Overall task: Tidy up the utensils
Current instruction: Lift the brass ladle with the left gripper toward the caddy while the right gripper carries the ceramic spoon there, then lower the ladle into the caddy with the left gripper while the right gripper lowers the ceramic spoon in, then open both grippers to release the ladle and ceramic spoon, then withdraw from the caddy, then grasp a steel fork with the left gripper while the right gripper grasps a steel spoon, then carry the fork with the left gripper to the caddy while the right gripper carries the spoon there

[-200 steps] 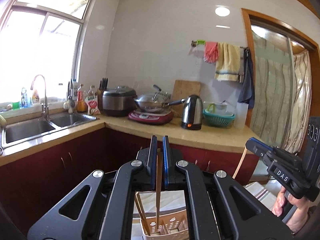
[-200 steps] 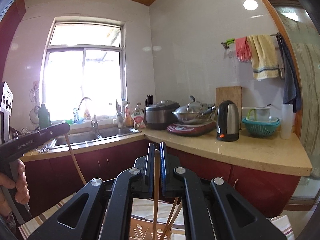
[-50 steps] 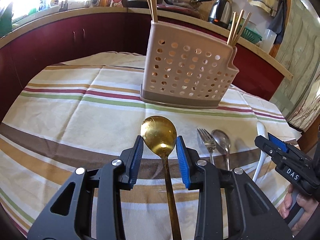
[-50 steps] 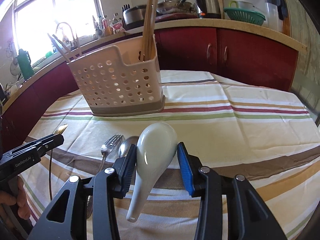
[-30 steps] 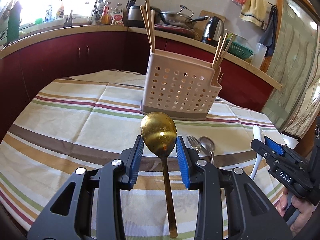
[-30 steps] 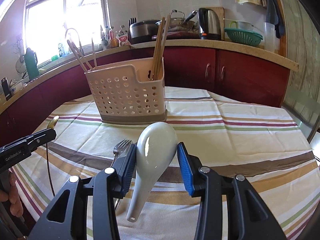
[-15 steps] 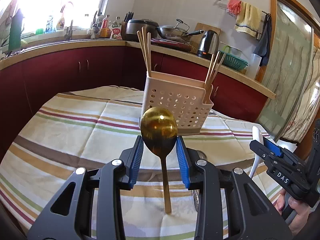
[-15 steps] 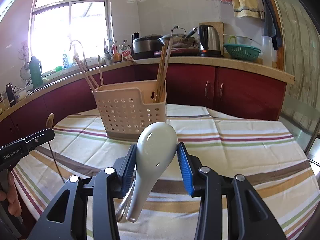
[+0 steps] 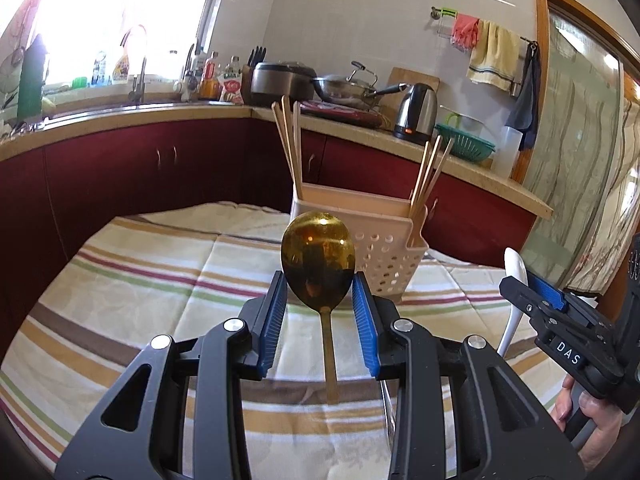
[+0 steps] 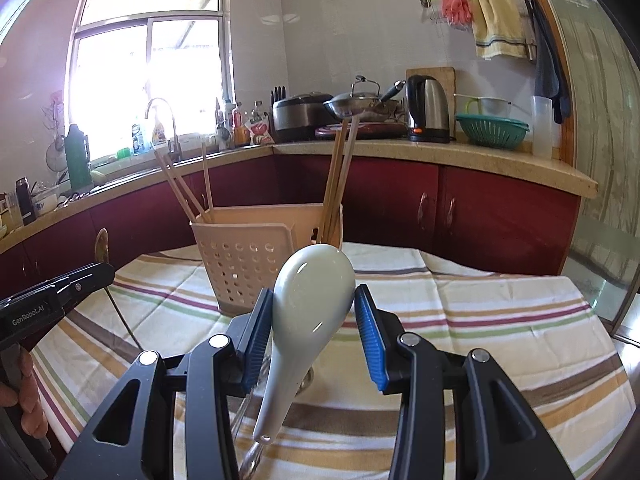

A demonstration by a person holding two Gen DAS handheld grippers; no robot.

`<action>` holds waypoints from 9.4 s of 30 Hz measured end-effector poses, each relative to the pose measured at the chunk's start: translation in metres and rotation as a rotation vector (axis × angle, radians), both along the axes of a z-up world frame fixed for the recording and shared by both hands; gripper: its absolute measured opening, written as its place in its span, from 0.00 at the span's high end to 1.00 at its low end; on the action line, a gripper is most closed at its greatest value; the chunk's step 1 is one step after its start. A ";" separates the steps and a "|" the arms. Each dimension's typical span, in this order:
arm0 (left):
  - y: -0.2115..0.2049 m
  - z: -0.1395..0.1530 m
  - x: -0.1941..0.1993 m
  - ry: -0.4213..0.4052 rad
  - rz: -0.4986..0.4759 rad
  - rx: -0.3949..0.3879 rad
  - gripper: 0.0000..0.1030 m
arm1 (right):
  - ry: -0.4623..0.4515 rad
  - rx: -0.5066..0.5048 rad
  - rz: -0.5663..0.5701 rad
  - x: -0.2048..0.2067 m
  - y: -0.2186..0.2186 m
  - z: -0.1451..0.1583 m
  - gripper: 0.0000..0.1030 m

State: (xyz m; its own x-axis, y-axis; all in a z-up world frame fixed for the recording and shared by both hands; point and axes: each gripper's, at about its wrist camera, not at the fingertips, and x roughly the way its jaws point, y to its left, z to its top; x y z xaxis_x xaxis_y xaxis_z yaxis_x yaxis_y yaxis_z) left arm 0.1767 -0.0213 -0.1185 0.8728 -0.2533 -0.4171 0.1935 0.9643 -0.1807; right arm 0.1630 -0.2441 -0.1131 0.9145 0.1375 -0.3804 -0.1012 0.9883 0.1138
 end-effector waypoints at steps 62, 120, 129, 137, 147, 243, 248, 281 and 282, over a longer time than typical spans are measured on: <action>-0.024 0.044 0.141 -0.223 0.002 0.055 0.68 | -0.186 0.038 0.040 0.131 -0.001 -0.003 0.59; -0.033 0.009 0.142 -0.134 -0.018 0.095 0.68 | -0.055 -0.010 0.067 0.140 0.005 -0.036 0.58; -0.034 0.006 0.140 -0.132 -0.022 0.106 0.66 | -0.054 0.006 0.060 0.136 0.000 -0.034 0.53; -0.036 0.007 0.133 -0.147 -0.040 0.117 0.52 | -0.058 0.014 0.057 0.125 -0.002 -0.027 0.47; -0.031 0.011 0.116 -0.137 -0.040 0.104 0.42 | -0.020 0.045 0.020 0.100 -0.008 -0.020 0.47; -0.084 -0.093 0.055 0.316 -0.162 0.074 0.77 | 0.312 0.005 0.026 0.030 -0.032 -0.073 0.62; -0.074 -0.078 0.041 0.262 -0.149 0.051 0.77 | 0.269 -0.020 0.025 0.020 -0.025 -0.065 0.62; -0.038 -0.033 -0.014 0.026 -0.093 -0.010 0.77 | 0.068 -0.070 -0.002 -0.024 -0.003 -0.031 0.62; -0.038 -0.030 -0.013 0.016 -0.090 -0.013 0.77 | 0.063 -0.070 -0.001 -0.023 -0.002 -0.029 0.62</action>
